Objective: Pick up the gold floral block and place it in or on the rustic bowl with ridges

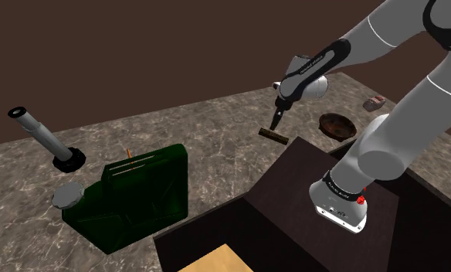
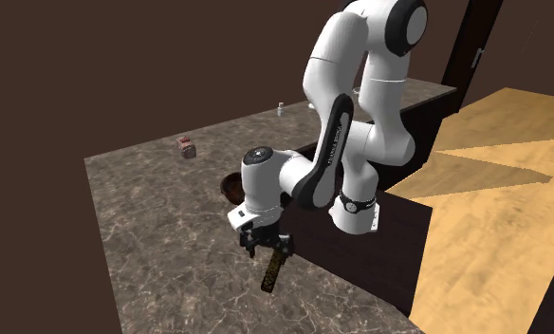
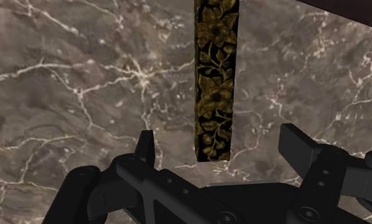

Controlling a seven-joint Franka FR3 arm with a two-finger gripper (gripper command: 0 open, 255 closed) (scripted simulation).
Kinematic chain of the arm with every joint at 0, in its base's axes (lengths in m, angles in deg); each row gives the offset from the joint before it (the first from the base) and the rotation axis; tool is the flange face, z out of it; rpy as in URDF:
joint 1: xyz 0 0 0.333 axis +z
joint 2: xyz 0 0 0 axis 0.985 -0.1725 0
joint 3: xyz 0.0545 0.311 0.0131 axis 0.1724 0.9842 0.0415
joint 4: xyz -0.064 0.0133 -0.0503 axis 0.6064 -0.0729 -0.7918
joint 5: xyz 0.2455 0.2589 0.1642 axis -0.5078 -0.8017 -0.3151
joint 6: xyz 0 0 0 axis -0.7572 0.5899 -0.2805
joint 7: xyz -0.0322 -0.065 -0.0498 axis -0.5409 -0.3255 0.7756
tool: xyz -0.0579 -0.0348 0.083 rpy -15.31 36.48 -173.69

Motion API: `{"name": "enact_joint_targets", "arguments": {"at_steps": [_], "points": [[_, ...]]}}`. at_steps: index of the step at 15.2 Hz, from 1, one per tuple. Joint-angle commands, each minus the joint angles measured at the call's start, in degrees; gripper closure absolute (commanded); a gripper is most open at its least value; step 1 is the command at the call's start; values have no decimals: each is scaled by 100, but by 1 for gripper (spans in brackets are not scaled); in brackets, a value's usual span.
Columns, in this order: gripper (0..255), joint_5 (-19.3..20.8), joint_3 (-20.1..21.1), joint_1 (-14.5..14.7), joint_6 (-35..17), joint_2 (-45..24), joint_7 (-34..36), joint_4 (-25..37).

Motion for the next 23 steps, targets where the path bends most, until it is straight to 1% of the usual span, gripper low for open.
{"name": "enact_joint_targets", "arguments": {"at_steps": [1, 6, 7, 15, 16, 23], "points": [[0, -297, -23, 51, -248, -289, -276, 28], [0, -1128, 148, 89, -676, -853, -870, 84], [0, -1427, 250, 62, -797, -1034, -1087, 117], [0, -1419, 269, 41, -798, -1033, -1081, 117], [255, -1419, 269, 41, -798, -1033, -1082, 117], [255, -1415, 268, 42, -797, -1031, -1078, 116]]}}
